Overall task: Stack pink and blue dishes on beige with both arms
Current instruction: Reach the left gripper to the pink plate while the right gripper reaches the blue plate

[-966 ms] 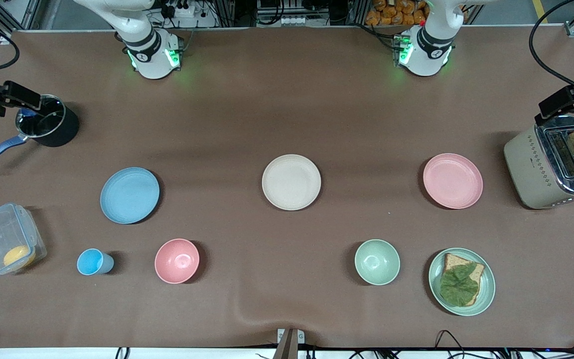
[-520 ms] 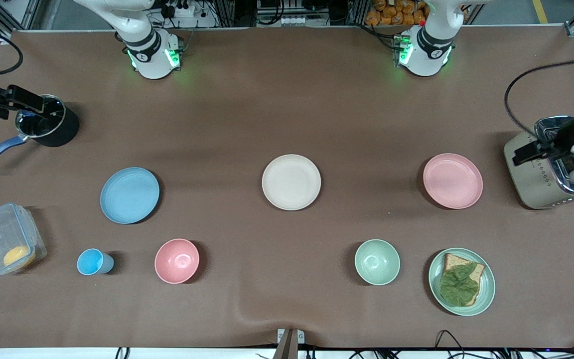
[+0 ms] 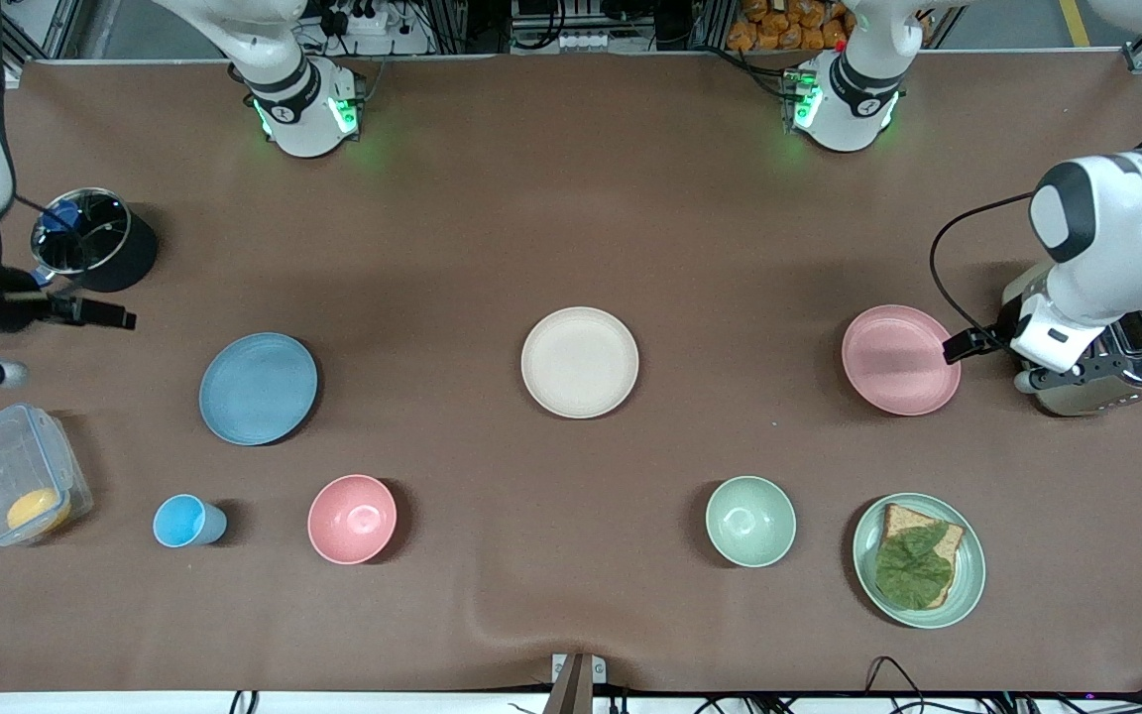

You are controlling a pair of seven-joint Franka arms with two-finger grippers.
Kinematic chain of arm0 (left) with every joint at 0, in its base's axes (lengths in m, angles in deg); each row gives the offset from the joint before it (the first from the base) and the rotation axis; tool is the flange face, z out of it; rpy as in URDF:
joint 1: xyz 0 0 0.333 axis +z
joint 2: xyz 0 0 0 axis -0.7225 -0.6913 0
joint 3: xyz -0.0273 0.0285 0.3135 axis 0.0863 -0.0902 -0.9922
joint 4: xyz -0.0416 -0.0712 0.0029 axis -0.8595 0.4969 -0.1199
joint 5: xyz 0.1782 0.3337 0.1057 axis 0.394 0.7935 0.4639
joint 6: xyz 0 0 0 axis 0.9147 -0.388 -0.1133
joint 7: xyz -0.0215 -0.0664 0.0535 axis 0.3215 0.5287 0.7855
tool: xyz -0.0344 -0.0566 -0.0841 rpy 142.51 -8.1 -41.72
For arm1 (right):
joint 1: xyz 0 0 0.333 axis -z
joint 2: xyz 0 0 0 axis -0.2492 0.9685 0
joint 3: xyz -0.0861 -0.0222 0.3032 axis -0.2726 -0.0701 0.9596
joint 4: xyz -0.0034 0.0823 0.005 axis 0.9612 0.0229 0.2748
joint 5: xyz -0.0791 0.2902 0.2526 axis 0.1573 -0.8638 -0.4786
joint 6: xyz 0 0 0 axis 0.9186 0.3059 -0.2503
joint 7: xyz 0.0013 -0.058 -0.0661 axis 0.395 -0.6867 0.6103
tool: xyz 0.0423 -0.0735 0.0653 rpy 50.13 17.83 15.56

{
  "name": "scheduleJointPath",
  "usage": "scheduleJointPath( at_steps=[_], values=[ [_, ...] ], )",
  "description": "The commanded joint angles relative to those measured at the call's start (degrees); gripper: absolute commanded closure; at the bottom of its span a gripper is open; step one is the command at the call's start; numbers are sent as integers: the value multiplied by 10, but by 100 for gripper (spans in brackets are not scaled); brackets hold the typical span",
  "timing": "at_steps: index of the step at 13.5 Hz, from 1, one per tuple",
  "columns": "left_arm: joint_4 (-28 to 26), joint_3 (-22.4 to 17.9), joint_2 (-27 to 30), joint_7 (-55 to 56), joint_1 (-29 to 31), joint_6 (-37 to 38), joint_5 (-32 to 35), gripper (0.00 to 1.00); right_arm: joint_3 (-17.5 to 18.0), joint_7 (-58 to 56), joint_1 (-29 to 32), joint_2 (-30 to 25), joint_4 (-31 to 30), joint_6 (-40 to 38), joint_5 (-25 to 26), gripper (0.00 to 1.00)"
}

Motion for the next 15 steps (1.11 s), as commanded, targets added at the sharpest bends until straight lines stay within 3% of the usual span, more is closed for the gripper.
scheduleJointPath(
  at_steps=[1,3,7,9,10,13,14,15],
  values=[
    [7,2,-62,-17,22,-52,11,0,9,-1,9,50,10,48,25,0],
    [8,2,-91,-29,33,-80,11,0,9,-5,18,78,-4,102,29,0],
    [8,2,-114,-30,38,-97,11,2,9,-21,17,88,-96,249,29,0],
    [8,3,-114,-29,38,-96,11,29,9,-20,14,119,-99,259,30,0],
    [8,3,-113,-30,37,-96,11,54,9,-20,16,136,-100,271,30,0],
    [8,3,-114,-30,36,-96,11,82,10,-19,13,182,-100,289,29,0],
    [8,4,-113,-26,35,-96,11,100,10,-20,18,192,-103,299,29,0],
    [9,5,-111,-20,35,-96,10,100,10,-21,21,193,-108,303,29,0]
  ],
)
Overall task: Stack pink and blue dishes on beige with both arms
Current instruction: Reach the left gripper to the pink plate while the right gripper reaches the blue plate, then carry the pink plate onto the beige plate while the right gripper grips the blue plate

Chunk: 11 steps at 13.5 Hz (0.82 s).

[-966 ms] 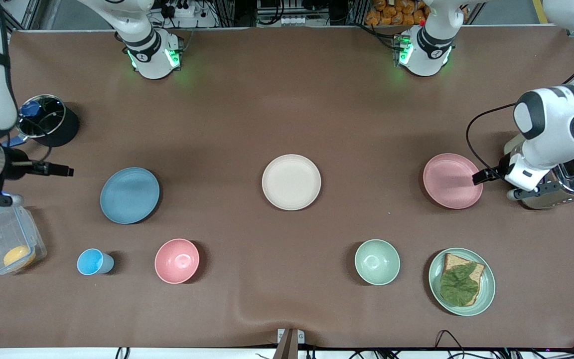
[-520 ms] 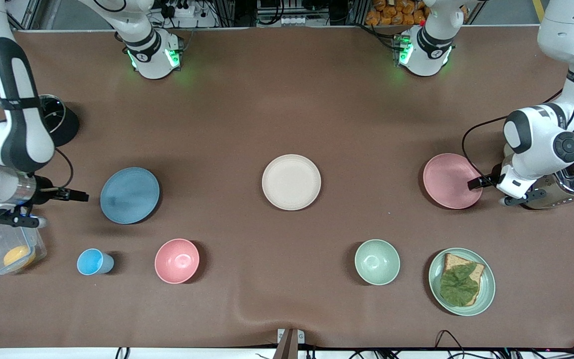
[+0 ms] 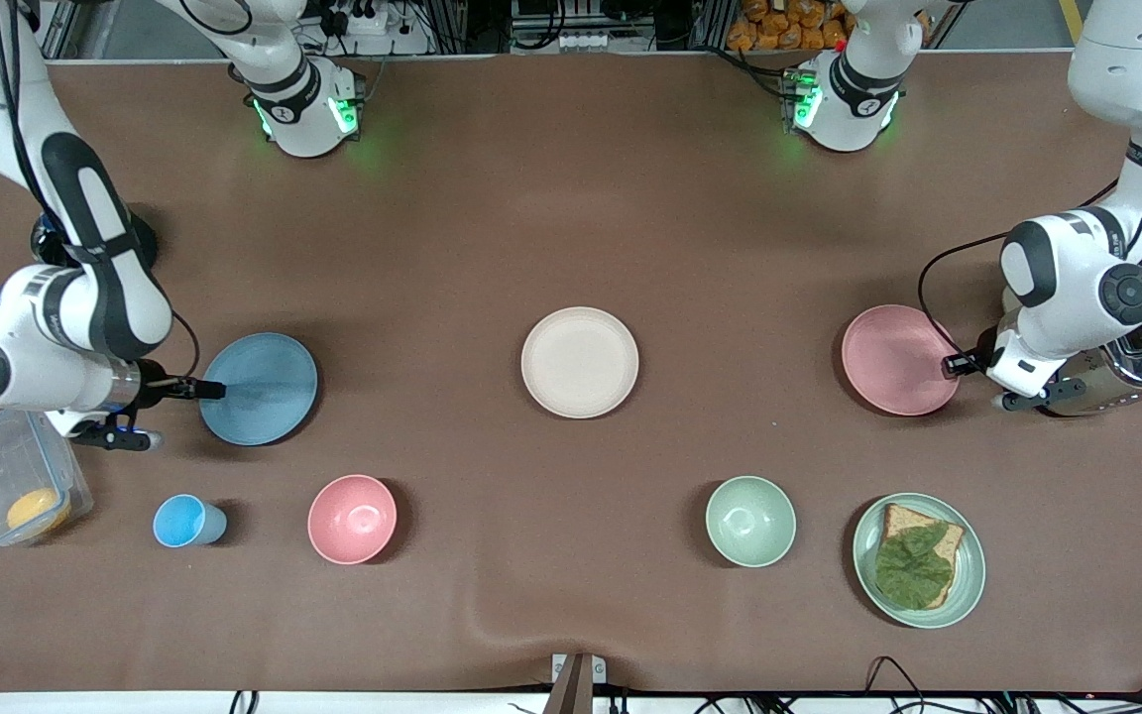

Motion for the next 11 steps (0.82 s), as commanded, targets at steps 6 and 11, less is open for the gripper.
scheduleJointPath(
  at_steps=[6,11],
  values=[
    [7,62,64,4,4,20,2,100,6,-3,8,7,-20,28,11,100],
    [62,210,107,82,2,112,-64,100,8,-3,2,-9,-20,21,11,100]
  ],
)
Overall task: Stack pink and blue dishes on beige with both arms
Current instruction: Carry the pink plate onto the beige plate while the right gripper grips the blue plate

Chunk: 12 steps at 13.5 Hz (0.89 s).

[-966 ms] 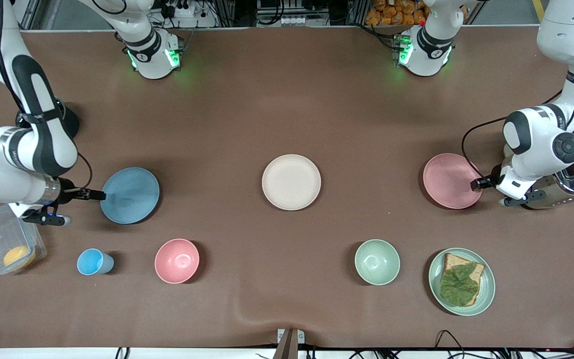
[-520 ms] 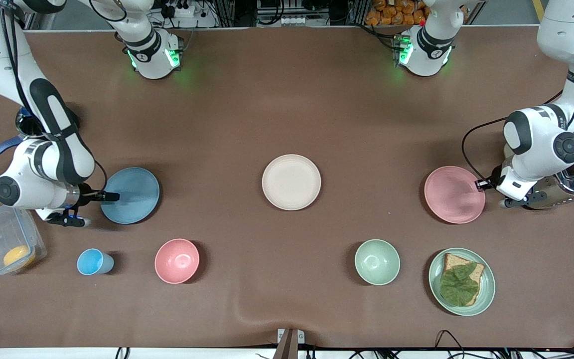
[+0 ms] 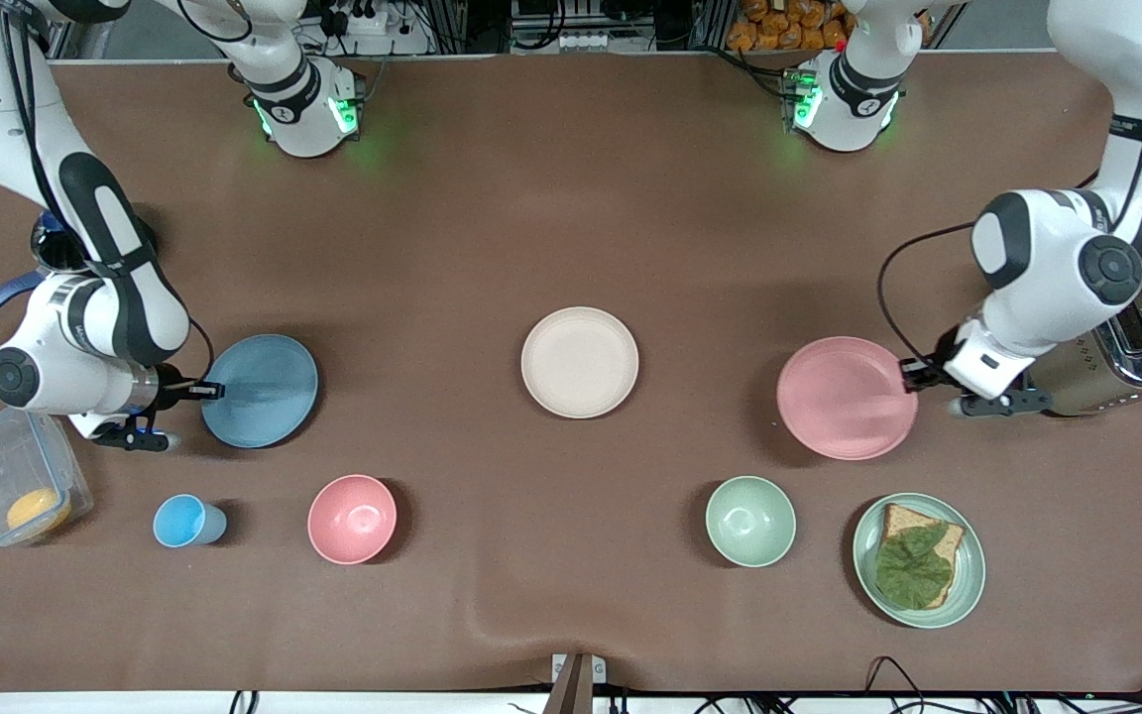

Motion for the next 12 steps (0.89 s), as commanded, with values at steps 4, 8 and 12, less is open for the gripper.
scheduleJointPath(
  at_steps=[4,8,12],
  values=[
    [32,129,-12,170,-44,23,-7,100,7,3,-5,-55,-12,-31,11,100],
    [46,128,-72,271,-148,-18,8,100,8,2,-9,-96,-10,-71,11,100],
    [98,127,-149,379,-200,-37,85,100,21,4,-17,-139,-4,-154,1,100]
  ],
)
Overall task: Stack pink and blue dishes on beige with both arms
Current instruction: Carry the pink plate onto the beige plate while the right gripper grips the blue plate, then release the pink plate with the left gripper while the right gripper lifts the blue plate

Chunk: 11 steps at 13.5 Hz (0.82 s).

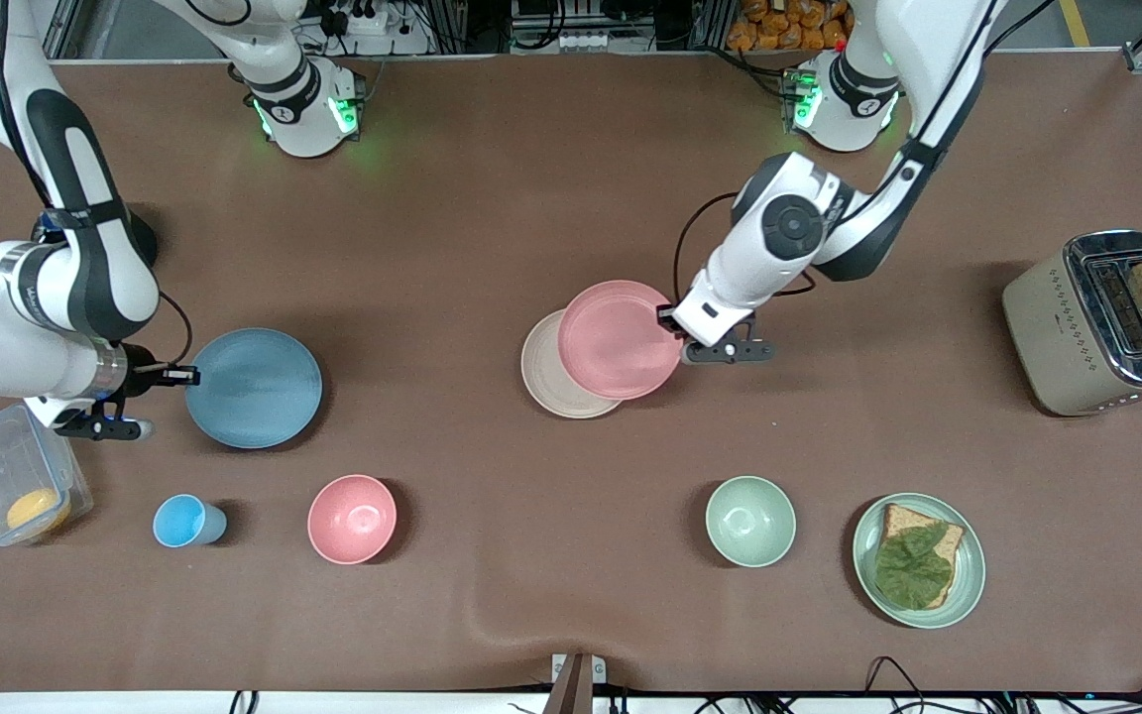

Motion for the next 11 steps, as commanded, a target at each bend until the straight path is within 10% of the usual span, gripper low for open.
scheduleJointPath(
  at_steps=[1,10,11],
  values=[
    [66,-4,-63,75,-28,1,54,100,20,10,-5,-49,-1,-72,-2,100],
    [101,-5,-114,137,-56,1,100,100,31,69,-69,-65,26,-120,-119,100],
    [101,-5,-112,137,-56,1,100,83,31,82,-76,-65,32,-119,-119,100]
  ],
)
